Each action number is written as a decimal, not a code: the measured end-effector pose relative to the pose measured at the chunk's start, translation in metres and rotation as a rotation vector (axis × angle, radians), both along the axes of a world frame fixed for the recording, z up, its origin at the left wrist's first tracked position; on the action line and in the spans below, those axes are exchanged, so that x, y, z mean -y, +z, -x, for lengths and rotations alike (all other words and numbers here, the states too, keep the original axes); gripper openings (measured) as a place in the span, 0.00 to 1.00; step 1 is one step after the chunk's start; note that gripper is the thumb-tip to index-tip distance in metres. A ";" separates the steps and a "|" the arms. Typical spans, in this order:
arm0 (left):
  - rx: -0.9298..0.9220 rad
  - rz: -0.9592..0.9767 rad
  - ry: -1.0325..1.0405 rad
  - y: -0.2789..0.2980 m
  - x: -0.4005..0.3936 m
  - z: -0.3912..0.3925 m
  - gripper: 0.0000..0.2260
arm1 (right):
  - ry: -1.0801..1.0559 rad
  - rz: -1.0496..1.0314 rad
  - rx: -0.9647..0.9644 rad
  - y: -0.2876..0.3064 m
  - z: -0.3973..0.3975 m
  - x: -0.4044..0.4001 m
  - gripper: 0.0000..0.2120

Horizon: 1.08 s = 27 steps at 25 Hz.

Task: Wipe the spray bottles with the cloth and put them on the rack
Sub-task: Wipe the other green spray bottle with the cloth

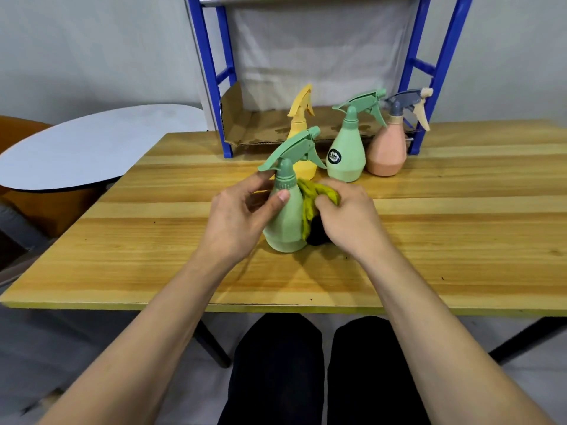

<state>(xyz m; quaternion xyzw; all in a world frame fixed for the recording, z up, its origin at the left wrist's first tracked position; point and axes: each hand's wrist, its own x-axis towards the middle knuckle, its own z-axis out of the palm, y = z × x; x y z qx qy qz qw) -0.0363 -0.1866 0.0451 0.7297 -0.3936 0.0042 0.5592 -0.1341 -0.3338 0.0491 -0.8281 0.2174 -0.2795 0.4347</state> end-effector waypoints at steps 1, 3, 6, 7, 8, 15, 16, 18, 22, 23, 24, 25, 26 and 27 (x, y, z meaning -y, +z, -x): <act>0.014 0.000 -0.002 -0.001 0.000 0.000 0.19 | 0.039 -0.042 0.087 0.005 -0.005 -0.003 0.16; 0.038 -0.009 0.006 0.000 0.000 0.000 0.19 | 0.030 -0.059 0.165 0.000 -0.007 -0.008 0.18; 0.041 -0.014 0.014 0.001 -0.001 0.001 0.19 | -0.034 0.029 0.012 -0.021 0.008 -0.008 0.15; 0.040 -0.012 0.015 0.001 0.000 0.001 0.19 | -0.044 0.043 -0.030 -0.018 0.009 -0.006 0.13; 0.042 -0.016 0.020 0.001 0.000 0.001 0.19 | -0.040 0.039 -0.019 -0.011 0.007 -0.004 0.13; 0.033 -0.022 0.077 -0.003 0.002 -0.005 0.22 | -0.066 0.142 -0.010 -0.028 0.014 -0.019 0.15; 0.036 -0.033 0.091 -0.001 0.003 -0.006 0.22 | -0.099 0.185 -0.107 -0.032 0.014 -0.021 0.18; 0.071 -0.054 0.133 0.002 0.001 -0.008 0.21 | -0.132 0.268 -0.183 -0.035 0.009 -0.028 0.21; 0.065 -0.047 0.233 -0.001 -0.009 -0.002 0.16 | -0.128 0.227 -0.059 -0.049 0.014 -0.045 0.25; 0.063 -0.040 0.251 -0.002 -0.008 0.000 0.16 | -0.140 0.217 -0.045 -0.052 0.016 -0.044 0.25; 0.065 -0.042 0.272 -0.002 -0.005 0.001 0.17 | -0.150 0.201 -0.031 -0.052 0.018 -0.044 0.25; 0.064 -0.048 0.292 -0.001 0.000 0.003 0.18 | -0.160 0.177 -0.006 -0.052 0.020 -0.043 0.23; 0.063 -0.064 0.319 0.000 0.004 0.004 0.20 | -0.170 0.148 0.037 -0.051 0.022 -0.041 0.21; 0.062 -0.092 0.344 0.002 0.009 0.004 0.22 | -0.181 0.108 0.084 -0.051 0.023 -0.039 0.19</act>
